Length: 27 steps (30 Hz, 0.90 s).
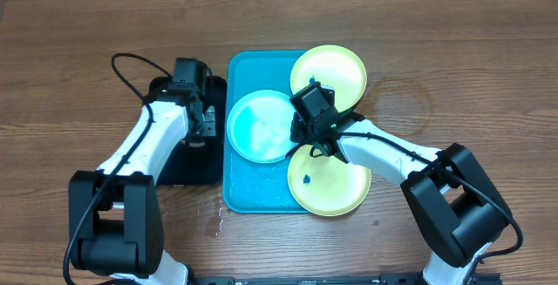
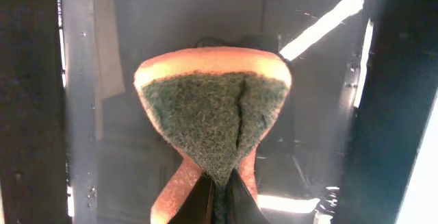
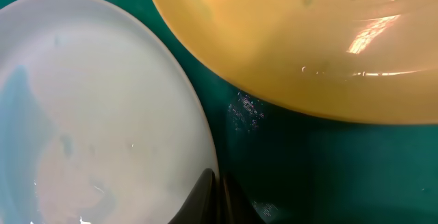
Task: Clean dirty plates on tray and stack at the side
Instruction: 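Carry the sponge with the left gripper back to the black tray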
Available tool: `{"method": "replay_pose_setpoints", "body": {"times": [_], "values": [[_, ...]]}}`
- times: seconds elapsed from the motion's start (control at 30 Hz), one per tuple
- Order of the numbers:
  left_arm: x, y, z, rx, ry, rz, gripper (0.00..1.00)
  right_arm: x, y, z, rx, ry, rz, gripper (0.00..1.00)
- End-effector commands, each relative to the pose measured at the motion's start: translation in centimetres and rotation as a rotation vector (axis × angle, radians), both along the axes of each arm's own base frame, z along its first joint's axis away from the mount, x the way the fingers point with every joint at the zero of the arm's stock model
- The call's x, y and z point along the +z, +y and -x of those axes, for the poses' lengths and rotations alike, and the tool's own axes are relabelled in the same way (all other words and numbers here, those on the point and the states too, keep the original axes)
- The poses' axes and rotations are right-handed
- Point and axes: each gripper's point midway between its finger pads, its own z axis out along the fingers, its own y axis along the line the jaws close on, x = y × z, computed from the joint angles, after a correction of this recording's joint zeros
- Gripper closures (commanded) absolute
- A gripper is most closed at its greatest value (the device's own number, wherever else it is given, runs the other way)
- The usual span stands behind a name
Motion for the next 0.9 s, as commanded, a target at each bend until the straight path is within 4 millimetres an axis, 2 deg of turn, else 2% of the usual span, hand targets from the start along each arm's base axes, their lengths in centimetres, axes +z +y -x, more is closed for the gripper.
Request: {"method": "replay_pose_setpoints", "body": {"times": [0.0, 0.07, 0.27, 0.7, 0.87], "values": [[0.4, 0.4, -0.3, -0.038, -0.013, 0.1, 0.95, -0.4, 0.2, 0.2, 0.013, 0.008, 0.002, 0.96], [0.4, 0.4, -0.4, -0.048, -0.018, 0.166, 0.95, -0.4, 0.2, 0.2, 0.013, 0.008, 0.002, 0.96], [0.5, 1.8, -0.6, -0.012, -0.036, 0.173, 0.95, -0.4, 0.2, 0.2, 0.013, 0.008, 0.001, 0.96], [0.5, 1.7, -0.7, -0.005, -0.036, 0.177, 0.96, -0.4, 0.2, 0.2, 0.013, 0.009, 0.002, 0.96], [0.5, 1.1, -0.6, -0.016, -0.035, 0.215, 0.94, -0.4, 0.2, 0.2, 0.013, 0.008, 0.001, 0.96]]}}
